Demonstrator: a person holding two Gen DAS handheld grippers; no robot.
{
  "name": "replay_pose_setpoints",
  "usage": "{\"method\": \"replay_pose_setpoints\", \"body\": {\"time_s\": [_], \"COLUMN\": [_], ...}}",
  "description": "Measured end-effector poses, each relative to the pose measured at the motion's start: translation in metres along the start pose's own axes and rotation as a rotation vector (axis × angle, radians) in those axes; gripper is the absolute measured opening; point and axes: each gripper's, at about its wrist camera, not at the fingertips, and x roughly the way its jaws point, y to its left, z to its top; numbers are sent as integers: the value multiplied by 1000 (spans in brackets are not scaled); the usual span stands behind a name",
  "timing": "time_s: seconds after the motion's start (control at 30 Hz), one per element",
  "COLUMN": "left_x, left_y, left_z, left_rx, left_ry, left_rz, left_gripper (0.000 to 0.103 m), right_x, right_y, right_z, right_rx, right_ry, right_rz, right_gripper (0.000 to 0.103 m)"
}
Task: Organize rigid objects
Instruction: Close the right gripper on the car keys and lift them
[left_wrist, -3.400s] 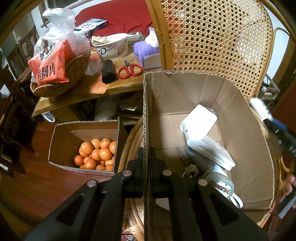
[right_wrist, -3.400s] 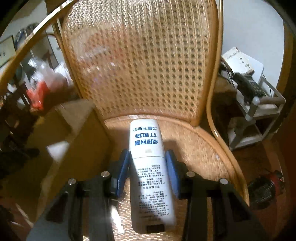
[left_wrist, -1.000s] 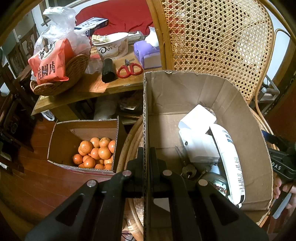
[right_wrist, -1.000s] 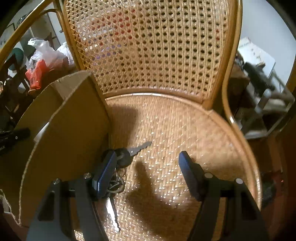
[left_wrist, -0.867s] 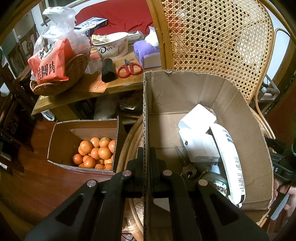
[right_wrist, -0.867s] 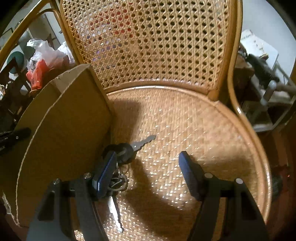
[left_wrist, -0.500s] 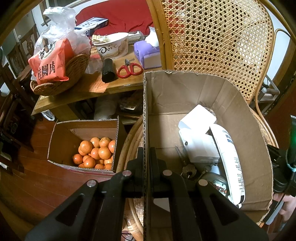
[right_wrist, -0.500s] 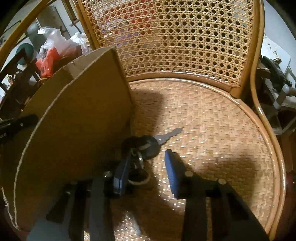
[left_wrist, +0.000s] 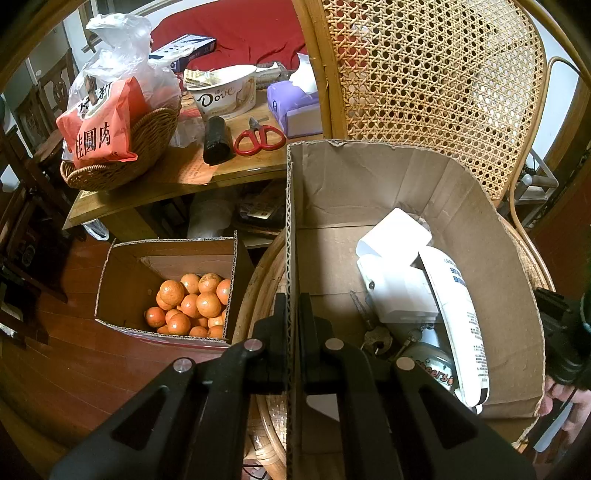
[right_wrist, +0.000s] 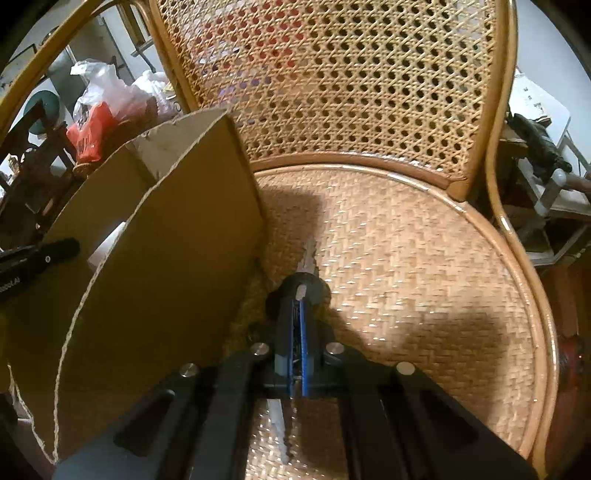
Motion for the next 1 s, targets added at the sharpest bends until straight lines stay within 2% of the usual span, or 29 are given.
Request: {"method": "replay_pose_setpoints", "body": {"time_s": [0.53, 1.0], "left_x": [-3, -3], "left_y": [0, 0], "left_z": [0, 0], "left_rx": [0, 0], "left_ry": [0, 0], "left_rz": [-3, -3], "left_gripper": [4, 4], "right_x": [-54, -115], "right_y": [-1, 19], "right_z": [30, 56], "right_rx": [24, 11], "right_ry": [-143, -304], "right_rz": [-12, 57], "right_gripper": [4, 4]}}
